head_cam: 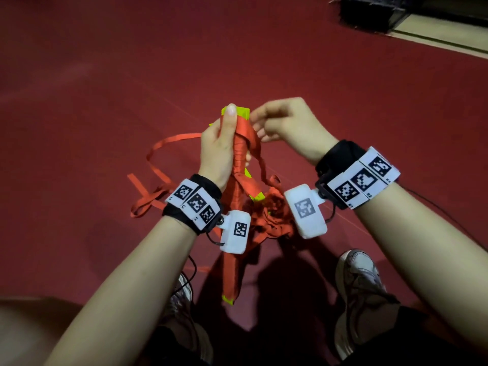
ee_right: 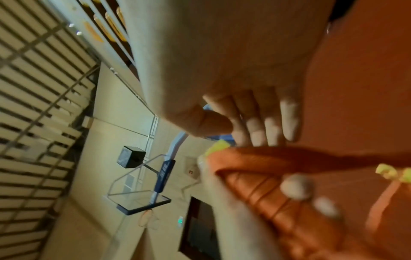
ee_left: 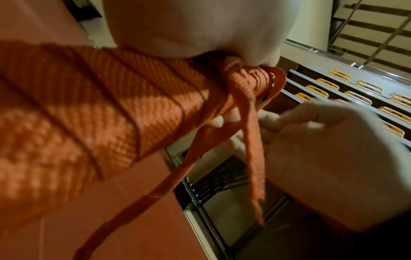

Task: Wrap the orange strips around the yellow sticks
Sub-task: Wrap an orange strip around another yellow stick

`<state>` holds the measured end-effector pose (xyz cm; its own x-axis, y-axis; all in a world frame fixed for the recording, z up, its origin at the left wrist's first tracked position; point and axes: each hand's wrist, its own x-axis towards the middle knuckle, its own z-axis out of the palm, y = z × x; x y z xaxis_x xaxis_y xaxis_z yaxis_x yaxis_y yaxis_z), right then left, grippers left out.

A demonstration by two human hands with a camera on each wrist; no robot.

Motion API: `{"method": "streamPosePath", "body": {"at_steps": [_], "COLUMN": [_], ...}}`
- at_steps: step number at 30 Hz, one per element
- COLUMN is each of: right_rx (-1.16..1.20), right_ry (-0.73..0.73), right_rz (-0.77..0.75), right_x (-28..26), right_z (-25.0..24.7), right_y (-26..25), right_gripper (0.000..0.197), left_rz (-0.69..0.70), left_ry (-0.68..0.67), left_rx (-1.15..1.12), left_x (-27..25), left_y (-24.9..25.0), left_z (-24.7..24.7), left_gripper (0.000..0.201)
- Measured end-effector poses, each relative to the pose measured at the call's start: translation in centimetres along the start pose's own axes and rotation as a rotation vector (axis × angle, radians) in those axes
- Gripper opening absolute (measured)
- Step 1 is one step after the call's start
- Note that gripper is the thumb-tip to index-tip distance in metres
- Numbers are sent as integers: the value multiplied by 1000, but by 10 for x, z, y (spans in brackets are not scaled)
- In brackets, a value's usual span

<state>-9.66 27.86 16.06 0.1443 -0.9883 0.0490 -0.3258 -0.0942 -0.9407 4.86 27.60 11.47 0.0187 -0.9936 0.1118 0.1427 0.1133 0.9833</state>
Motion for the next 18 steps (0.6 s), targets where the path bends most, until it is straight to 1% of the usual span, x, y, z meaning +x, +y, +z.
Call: {"method": "streamPosePath", "body": {"at_steps": [1, 2, 4, 5, 7, 10, 11, 13, 15, 16, 18], "right_rx": [53, 43, -50, -81, -60, 102, 139, 167, 153, 131, 105], "right_ry": [27, 45, 66, 88, 102, 27, -8, -86, -180, -204, -196], "right_rz": [1, -3, -19, -19, -3, 53, 62, 39, -15, -45, -73], "right_x": [0, 1, 2, 2, 3, -2, -3, -6, -12, -15, -17], "right_z": [3, 5, 7, 8, 9, 4, 1, -4, -3, -1, 2], "right_y": [-4, -6, -5, -3, 0, -5, -6, -10, -13, -14, -15], "right_gripper": [24, 24, 35, 37, 30, 13, 6, 17, 21, 20, 21], "left_rz": [18, 35, 52, 54, 44, -17, -57, -165, -248, -272, -297], "left_ry": [9, 17, 22, 19, 11, 0, -38, -196, -345, -389, -427], "left_rx": [8, 18, 25, 19, -11, -64, -96, -178, -256, -295, -345], "left_x": [0, 1, 1, 0, 1, 4, 5, 6, 6, 7, 11], "left_y": [0, -1, -3, -3, -3, -1, -1, 3, 8, 8, 6], "left_z": [0, 0, 0, 1, 1, -6, -10, -15, -16, -17, -20], "left_gripper": [44, 43, 40, 39, 38, 48, 55, 66, 73, 74, 76]}}
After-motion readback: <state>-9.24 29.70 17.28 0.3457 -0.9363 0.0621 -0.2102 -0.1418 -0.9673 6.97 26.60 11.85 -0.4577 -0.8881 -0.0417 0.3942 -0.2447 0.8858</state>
